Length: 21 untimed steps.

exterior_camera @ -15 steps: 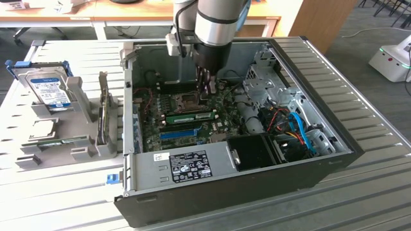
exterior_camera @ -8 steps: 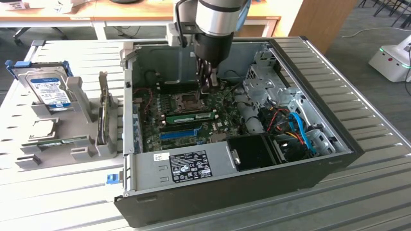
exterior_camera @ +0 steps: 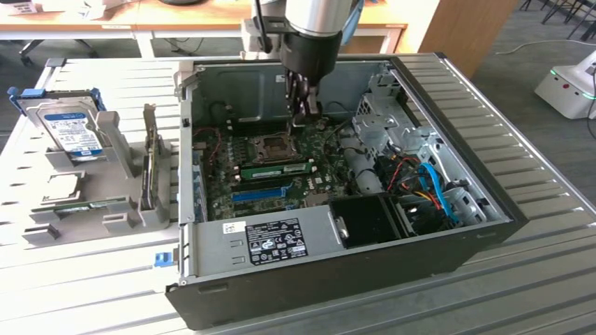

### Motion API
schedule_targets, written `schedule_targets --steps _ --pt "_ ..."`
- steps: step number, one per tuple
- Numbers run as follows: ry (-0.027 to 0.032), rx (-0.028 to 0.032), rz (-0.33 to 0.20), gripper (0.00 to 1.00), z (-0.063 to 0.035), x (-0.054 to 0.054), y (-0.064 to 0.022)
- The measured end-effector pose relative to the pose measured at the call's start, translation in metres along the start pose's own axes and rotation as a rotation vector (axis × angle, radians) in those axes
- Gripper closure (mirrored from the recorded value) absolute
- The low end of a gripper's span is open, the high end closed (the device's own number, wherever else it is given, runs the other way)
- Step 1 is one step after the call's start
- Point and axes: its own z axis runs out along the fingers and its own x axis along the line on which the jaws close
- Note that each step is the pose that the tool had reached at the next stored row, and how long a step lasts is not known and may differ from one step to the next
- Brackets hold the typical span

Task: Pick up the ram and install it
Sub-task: 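Insert the ram into the slot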

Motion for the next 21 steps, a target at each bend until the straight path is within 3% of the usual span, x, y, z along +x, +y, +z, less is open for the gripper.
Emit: schedule_targets --steps 10,21 --pt "0.0001 0.0 0.0 0.81 -0.022 0.0 0.0009" --pt "0.0 0.0 0.0 0.81 -0.0348 0.0 0.0015"
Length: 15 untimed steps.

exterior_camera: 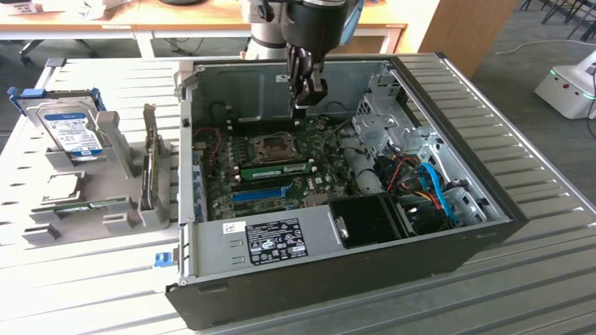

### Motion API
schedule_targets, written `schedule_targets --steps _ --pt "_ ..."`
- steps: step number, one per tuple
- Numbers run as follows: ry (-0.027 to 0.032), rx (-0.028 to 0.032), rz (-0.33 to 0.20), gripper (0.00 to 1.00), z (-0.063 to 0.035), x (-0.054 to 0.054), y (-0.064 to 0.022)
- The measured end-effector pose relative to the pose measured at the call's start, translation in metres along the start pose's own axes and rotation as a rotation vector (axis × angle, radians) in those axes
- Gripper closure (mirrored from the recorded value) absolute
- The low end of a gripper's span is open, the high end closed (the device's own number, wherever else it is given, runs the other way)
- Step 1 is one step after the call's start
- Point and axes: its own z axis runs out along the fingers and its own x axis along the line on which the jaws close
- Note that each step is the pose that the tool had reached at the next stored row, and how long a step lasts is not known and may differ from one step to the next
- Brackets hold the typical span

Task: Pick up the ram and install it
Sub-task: 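Insert the ram into the slot, then press down the ram until it locks into place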

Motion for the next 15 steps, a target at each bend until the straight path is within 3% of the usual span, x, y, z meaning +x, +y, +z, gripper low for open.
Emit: schedule_targets --steps 15 --pt "0.0 0.0 0.0 0.82 0.0 0.0 0.0"
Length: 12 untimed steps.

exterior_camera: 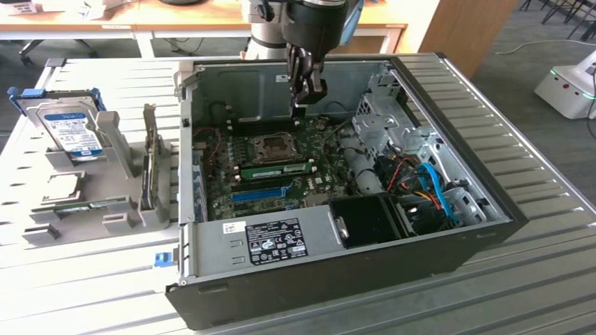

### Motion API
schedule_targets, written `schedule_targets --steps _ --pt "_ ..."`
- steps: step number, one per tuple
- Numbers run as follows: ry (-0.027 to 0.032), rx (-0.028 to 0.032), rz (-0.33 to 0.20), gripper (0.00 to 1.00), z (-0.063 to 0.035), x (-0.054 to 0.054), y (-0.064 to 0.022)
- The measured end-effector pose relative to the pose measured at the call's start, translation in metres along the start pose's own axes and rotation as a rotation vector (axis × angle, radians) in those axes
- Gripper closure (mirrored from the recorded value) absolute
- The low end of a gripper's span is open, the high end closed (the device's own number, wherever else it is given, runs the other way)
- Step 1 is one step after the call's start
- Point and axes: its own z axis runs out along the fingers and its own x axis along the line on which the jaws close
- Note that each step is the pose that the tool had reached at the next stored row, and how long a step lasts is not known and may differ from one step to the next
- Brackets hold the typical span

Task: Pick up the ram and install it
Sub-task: 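Press down the ram until it locks into place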

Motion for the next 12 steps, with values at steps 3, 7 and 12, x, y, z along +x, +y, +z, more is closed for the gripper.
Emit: schedule_targets --steps 3,7,12 --pt "0.0 0.0 0.0 0.9 0.0 0.0 0.0" --pt "0.0 0.0 0.0 0.9 0.0 0.0 0.0" --pt "0.0 0.0 0.0 0.9 0.0 0.0 0.0"
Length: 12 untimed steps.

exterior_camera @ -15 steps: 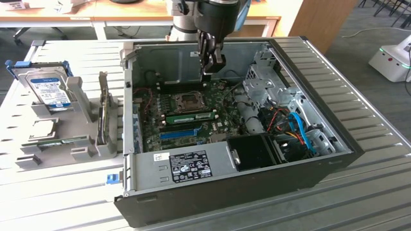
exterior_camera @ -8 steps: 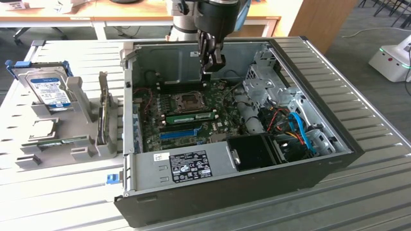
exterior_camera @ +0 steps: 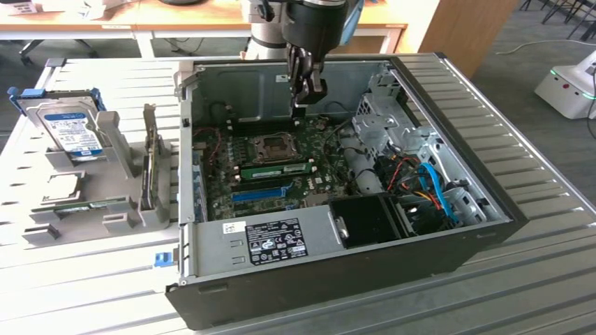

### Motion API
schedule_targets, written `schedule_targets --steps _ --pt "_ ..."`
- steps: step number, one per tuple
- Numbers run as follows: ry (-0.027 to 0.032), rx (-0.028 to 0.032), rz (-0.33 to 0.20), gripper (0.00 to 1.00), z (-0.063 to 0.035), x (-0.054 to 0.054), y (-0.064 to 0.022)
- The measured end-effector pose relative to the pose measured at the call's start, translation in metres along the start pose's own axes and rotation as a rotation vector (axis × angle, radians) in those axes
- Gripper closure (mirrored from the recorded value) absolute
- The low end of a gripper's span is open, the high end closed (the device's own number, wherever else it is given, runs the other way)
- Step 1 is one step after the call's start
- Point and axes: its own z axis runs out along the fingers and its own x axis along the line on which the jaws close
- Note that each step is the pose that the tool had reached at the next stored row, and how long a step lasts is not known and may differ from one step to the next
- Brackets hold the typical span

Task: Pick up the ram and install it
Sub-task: 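Press down the ram until it locks into place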

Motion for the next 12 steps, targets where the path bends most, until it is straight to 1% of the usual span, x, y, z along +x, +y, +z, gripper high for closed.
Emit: schedule_targets --steps 4,12 --pt "0.0002 0.0002 0.0 0.9 0.0 0.0 -0.0027" --pt "0.0 0.0007 0.0 0.9 0.0001 0.0 -0.0191"
